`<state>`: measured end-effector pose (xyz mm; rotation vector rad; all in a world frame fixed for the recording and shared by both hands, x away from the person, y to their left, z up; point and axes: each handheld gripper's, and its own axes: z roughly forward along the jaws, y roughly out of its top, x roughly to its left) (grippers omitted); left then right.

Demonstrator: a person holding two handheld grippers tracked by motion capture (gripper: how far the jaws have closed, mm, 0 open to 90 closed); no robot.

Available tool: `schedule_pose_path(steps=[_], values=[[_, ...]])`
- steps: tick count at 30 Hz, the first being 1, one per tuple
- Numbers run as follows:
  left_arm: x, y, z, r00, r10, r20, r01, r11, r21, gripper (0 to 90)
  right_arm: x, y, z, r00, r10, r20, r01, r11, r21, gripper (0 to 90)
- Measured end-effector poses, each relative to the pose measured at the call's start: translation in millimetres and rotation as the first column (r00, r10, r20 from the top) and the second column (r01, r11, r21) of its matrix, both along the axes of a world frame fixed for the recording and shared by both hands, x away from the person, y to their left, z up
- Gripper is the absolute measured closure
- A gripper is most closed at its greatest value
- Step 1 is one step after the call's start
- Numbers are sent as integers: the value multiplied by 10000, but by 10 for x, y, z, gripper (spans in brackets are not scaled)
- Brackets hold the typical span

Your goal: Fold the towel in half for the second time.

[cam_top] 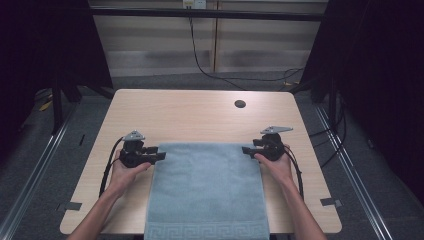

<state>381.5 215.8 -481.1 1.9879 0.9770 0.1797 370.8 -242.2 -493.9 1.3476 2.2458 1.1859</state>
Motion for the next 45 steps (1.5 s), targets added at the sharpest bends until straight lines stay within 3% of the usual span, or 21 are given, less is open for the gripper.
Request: schedule_pose_path(steps=[4, 8, 13, 15, 18, 22, 24, 26, 29, 34, 40, 43, 45], values=[[152, -23, -24, 9996, 257, -148, -259, 9996, -111, 504, 112, -33, -54, 9997, -217, -127, 216, 9997, -77, 349], [276, -44, -99, 9979, 531, -359, -528, 9986, 99, 465, 152, -51, -139, 9989, -236, -402, 228, 9995, -205, 388], [343, -86, -230, 9962, 674, -549, -658, 9974, 295, 399, 114, -53, -154, 9994, 14, -348, -21, 9998, -210, 689], [357, -94, -250, 9968, 626, -496, -603, 9971, 471, 388, 102, -41, -155, 9990, 177, -422, -184, 9997, -161, 771], [365, -120, -246, 9978, 543, -391, -522, 9973, 523, 387, 100, -25, -158, 9987, 239, -452, -241, 9997, -55, 818], [340, -165, -252, 9992, 295, -269, -273, 9965, 789, 478, 90, -20, -159, 9988, 165, -470, -165, 9999, -1, 831], [313, -190, -250, 9999, -163, -29, 165, 9940, 1080, 604, 73, -12, -160, 9989, 80, -457, -82, 10000, -21, 833], [298, -211, -251, 9993, -371, -20, 371, 9938, 1050, 718, 62, -16, -170, 9992, 37, -397, -34, 10000, 75, 833], [290, -198, -246, 9993, -369, -58, 372, 9965, 749, 790, 53, -27, -164, 9990, 3, -446, 5, 9998, 177, 834], [276, -133, -164, 9995, -326, -8, 326, 9995, -28, 802, 47, -78, -102, 9995, 18, -307, -1, 9984, 565, 836], [238, -87, 0, 9995, -232, 197, 247, 9968, -761, 801, 35, -81, 113, 9996, 206, 181, -225, 9937, 1100, 838], [241, -88, 112, 9986, -282, 443, 314, 9969, -727, 801, 49, -65, 231, 9991, 213, 364, -256, 9923, 1214, 837], [256, -70, 201, 9982, -197, 575, 249, 9954, -921, 801, 66, -59, 303, 9988, 193, 460, -249, 9919, 1249, 837]])
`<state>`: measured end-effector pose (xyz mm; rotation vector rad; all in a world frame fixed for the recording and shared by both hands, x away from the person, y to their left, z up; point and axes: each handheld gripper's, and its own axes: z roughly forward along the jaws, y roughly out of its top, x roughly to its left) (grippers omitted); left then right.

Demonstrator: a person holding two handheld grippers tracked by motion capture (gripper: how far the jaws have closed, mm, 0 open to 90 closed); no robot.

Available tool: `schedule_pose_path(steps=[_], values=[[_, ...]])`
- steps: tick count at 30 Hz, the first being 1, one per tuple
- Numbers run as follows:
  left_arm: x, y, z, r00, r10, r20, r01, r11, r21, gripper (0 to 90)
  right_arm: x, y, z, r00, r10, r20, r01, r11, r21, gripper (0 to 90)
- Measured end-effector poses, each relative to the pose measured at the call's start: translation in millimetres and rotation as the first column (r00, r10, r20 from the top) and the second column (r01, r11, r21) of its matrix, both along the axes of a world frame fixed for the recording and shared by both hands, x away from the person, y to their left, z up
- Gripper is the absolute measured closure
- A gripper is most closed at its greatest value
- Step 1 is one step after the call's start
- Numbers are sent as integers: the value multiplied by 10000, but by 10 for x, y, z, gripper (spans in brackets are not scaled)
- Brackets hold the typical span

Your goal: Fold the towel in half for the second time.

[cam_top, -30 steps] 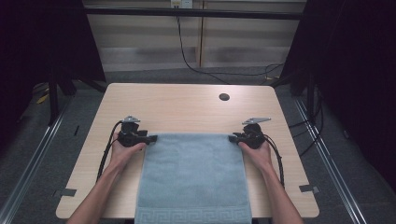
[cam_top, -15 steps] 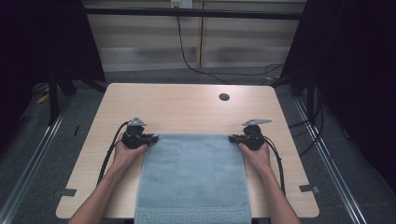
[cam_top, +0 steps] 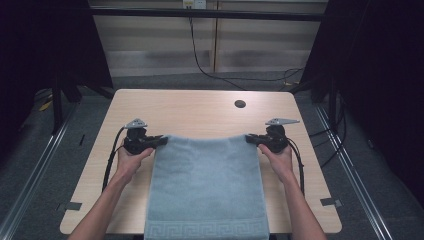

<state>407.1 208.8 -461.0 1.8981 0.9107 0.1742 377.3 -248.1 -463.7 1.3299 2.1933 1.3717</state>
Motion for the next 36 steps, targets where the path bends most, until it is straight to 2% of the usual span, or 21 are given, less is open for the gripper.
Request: schedule_pose_path(steps=[3, 9, 13, 16, 18, 23, 24, 27, 28, 32, 35, 36], values=[[32, 26, 143, 9996, 27, 284, -27, 10000, 15, 801, 27, -5, 104, 9997, -15, 233, 12, 9999, 114, 836], [89, 66, 353, 9977, 215, 647, -188, 9990, -411, 802, 62, -33, 313, 9975, -153, 695, 117, 9986, 520, 837], [131, 68, 449, 9961, 341, 818, -299, 9981, -530, 802, 116, -40, 488, 9965, -130, 828, 102, 9994, 343, 837], [157, 74, 532, 9954, 355, 890, -263, 9944, -1021, 802, 165, -41, 642, 9941, -135, 1074, 93, 9992, 390, 838], [168, 57, 589, 9929, 458, 1098, -367, 9958, -835, 802, 196, -38, 728, 9924, -147, 1221, 105, 9993, 350, 838], [191, 58, 754, 9882, 482, 1452, -333, 9941, -1035, 802, 209, -48, 906, 9870, -190, 1594, 135, 9993, 354, 838], [177, 56, 782, 9872, 473, 1520, -302, 9931, -1131, 802, 199, -52, 933, 9863, -182, 1642, 126, 9993, 353, 838], [100, 28, 801, 9841, 221, 1763, -59, 9957, -919, 802, 135, -62, 961, 9837, -63, 1796, -2, 9993, 361, 838], [63, 22, 793, 9837, 173, 1791, -15, 9962, -876, 802, 103, -67, 949, 9830, 14, 1837, -87, 9992, 388, 838], [-120, 84, 723, 9842, -3, 1768, 208, 9932, -1146, 802, -63, -78, 875, 9829, 277, 1820, -376, 9980, 512, 832], [-266, 138, 683, 9831, -123, 1829, 272, 9965, -793, 801, -212, -94, 834, 9801, 576, 1901, -702, 9957, 604, 832], [-320, 158, 666, 9830, -172, 1829, 338, 9956, -878, 801, -260, -97, 815, 9794, 607, 1926, -738, 9954, 613, 832]])
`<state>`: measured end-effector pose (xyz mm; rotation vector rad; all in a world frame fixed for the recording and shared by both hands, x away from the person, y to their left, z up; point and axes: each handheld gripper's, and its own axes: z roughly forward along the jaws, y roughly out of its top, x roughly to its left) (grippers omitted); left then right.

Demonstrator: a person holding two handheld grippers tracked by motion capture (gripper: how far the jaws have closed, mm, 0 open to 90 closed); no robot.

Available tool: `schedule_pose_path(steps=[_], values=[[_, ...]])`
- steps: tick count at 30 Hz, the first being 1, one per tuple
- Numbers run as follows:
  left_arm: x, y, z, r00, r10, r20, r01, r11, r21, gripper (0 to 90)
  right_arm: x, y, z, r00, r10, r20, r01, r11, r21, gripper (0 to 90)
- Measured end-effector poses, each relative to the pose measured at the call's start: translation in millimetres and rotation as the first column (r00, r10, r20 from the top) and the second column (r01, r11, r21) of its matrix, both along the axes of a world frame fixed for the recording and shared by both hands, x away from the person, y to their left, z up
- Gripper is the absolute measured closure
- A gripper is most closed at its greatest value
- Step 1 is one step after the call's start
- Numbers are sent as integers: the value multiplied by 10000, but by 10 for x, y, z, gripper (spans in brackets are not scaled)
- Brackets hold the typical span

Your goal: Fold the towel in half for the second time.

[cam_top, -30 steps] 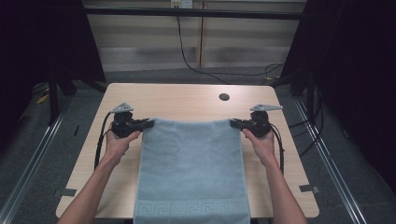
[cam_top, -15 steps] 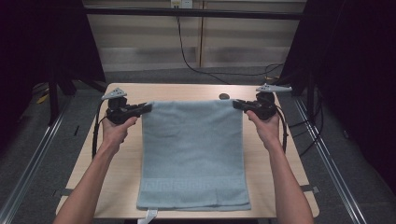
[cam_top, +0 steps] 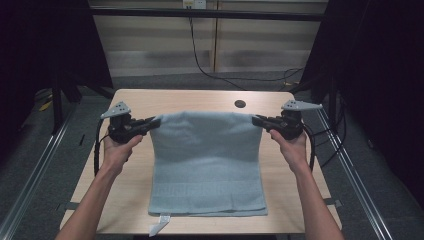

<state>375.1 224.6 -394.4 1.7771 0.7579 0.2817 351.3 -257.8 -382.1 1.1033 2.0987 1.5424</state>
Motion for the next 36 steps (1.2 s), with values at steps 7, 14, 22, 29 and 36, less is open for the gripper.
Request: schedule_pose_path(steps=[7, 14, 22, 29, 36], values=[[-302, 91, -228, 9985, -489, -259, 490, 9988, 41, 798, -349, -32, -234, 9982, 583, -149, -576, 9974, 438, 823], [-590, 102, -365, 9942, -960, -476, 973, 9949, 272, 797, -680, -46, -457, 9952, 847, -481, -825, 9955, 463, 812], [-906, 108, -571, 9829, -1319, -1286, 1410, 9879, 651, 782, -1031, 11, -646, 9851, 1192, -1237, -1247, 9915, -382, 771], [-1209, 274, -664, 9733, -1658, -1591, 1719, 9848, 258, 751, -1362, -79, -713, 9842, 1228, -1273, -1241, 9923, -20, 681], [-1136, 292, -583, 9812, -1345, -1387, 1387, 9901, 213, 654, -1367, -105, -675, 9908, 821, -1074, -827, 9966, -15, 658]])
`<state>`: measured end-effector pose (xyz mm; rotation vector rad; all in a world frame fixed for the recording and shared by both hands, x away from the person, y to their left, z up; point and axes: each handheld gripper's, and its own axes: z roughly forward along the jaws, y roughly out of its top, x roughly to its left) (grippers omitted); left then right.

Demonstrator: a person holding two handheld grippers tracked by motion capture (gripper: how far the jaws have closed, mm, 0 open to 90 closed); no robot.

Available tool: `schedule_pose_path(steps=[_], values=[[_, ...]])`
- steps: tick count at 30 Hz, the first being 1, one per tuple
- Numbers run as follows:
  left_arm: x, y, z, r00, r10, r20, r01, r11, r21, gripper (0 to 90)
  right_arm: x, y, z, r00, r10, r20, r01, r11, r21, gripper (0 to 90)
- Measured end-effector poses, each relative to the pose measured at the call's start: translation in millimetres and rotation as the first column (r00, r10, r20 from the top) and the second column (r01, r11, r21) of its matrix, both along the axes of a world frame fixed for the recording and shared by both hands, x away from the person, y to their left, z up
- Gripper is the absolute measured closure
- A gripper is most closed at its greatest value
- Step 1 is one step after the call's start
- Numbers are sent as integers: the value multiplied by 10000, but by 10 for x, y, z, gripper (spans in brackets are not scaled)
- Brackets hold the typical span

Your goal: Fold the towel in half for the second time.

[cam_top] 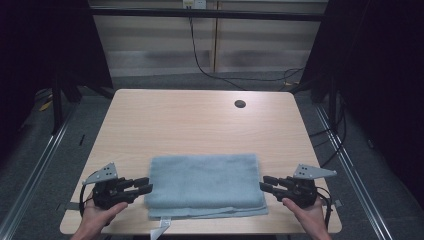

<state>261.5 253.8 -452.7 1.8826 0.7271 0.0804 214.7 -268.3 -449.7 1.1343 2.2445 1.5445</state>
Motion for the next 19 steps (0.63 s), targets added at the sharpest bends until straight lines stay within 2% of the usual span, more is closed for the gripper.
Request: schedule_pose_path(steps=[2, 4, 6, 7, 8, 9, 11, 12, 13, 14, 15, 17, 18, 19], values=[[104, -41, 31, 9997, 225, 137, -230, 9991, 352, 632, 63, 27, 30, 9998, -156, 84, 157, 9999, -47, 623], [244, -65, 42, 9971, 756, -58, -753, 9962, 446, 569, 147, 47, 46, 9991, -374, 184, 378, 9991, -213, 578], [378, -80, 25, 9946, 1036, -96, -1023, 9905, 915, 511, 243, 32, 33, 9957, -904, 225, 910, 9954, -287, 533], [427, -74, 5, 9880, 1483, -434, -1434, 9846, 1004, 495, 283, 7, 14, 9933, -1136, 193, 1141, 9931, -266, 523], [450, -56, -23, 9823, 1688, -818, -1621, 9833, 824, 495, 316, -23, -11, 9908, -1339, 175, 1342, 9907, -216, 509], [435, -38, -53, 9798, 1877, -684, -1823, 9801, 784, 496, 339, -54, -39, 9886, -1503, 123, 1506, 9882, -267, 496], [397, 14, -115, 9788, 2014, -383, -1958, 9737, 1167, 463, 331, -115, -102, 9808, -1946, 85, 1948, 9798, -447, 475], [381, 66, -149, 9751, 2206, -234, -2166, 9694, 1153, 443, 323, -143, -132, 9799, -1997, -40, 1993, 9789, -450, 454], [374, 124, -181, 9691, 2455, -244, -2416, 9644, 1080, 435, 310, -161, -160, 9753, -2209, -57, 2200, 9733, -655, 435], [380, 177, -204, 9622, 2701, -357, -2641, 9568, 1218, 409, 298, -175, -188, 9687, -2482, -99, 2465, 9654, -852, 426], [377, 208, -221, 9521, 3018, -489, -2949, 9487, 1138, 368, 291, -191, -217, 9672, -2533, -182, 2508, 9640, -882, 425], [355, 227, -238, 9447, 3247, -462, -3186, 9420, 1055, 325, 273, -197, -265, 9604, -2779, -212, 2744, 9562, -1023, 398], [336, 215, -249, 9455, 3233, -377, -3176, 9418, 1105, 315, 275, -199, -283, 9615, -2732, -295, 2689, 9576, -1034, 398], [317, 192, -256, 9504, 3098, -279, -3039, 9440, 1284, 295, 276, -192, -295, 9603, -2769, -331, 2720, 9563, -1073, 388]])
